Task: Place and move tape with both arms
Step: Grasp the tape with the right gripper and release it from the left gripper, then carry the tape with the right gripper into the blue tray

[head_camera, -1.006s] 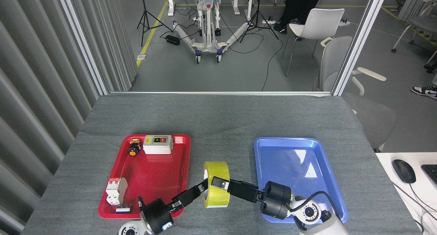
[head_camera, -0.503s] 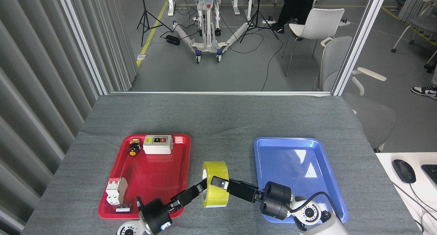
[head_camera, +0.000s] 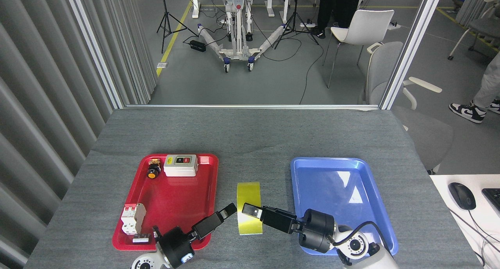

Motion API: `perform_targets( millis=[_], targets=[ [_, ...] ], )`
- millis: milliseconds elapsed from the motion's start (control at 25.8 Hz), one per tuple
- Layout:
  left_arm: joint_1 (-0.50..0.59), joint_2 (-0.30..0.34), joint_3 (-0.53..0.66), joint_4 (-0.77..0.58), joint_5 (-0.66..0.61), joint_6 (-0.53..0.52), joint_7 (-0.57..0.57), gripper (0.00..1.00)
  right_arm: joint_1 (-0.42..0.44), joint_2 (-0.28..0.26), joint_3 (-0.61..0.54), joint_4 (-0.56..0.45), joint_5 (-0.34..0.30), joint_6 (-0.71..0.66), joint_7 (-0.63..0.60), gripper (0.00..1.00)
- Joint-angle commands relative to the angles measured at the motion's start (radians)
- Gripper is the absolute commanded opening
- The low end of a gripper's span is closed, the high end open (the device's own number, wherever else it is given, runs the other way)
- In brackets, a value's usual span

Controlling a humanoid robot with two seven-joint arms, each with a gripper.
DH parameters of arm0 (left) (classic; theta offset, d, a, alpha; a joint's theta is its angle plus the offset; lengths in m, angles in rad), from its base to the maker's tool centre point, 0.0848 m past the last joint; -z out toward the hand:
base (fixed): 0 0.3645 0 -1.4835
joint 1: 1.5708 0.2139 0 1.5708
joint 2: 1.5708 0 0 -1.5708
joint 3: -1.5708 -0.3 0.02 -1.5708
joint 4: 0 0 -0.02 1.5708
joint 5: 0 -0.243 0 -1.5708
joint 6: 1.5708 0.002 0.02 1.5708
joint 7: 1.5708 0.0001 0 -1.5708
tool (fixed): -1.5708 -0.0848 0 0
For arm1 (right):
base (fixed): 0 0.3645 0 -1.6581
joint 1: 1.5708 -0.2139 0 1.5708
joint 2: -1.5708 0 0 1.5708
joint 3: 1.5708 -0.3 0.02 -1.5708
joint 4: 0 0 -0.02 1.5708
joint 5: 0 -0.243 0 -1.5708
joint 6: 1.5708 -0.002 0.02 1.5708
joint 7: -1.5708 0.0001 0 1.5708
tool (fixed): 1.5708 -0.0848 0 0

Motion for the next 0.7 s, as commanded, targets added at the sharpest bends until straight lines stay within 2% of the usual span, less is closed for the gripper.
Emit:
perform_targets(
  millis=[0, 348, 464, 580, 658],
  targets=[
    [-0.001, 0.0, 0.003, 0.007, -0.003, 0.002, 0.003, 1.0, 0.0, 0.002, -0.001, 0.001, 0.0, -0.01, 0.003, 0.35],
    [-0.006, 0.0, 0.009, 0.027, -0.009, 0.006, 0.006, 1.0, 0.0, 0.002, -0.001, 0.0, 0.001, -0.022, 0.001, 0.35],
    [-0.007, 0.0, 0.014, 0.036, -0.01, 0.005, 0.039, 1.0, 0.004, 0.005, -0.001, -0.009, 0.006, -0.04, 0.0, 0.33],
    [-0.001, 0.006, 0.064, 0.034, -0.042, -0.002, 0.053, 1.0, 0.023, 0.002, -0.015, -0.036, 0.012, -0.048, -0.004, 0.3],
    [0.002, 0.008, 0.104, 0.036, -0.053, -0.002, 0.059, 1.0, 0.041, -0.009, -0.03, -0.055, 0.05, -0.037, -0.011, 0.27]
  ],
)
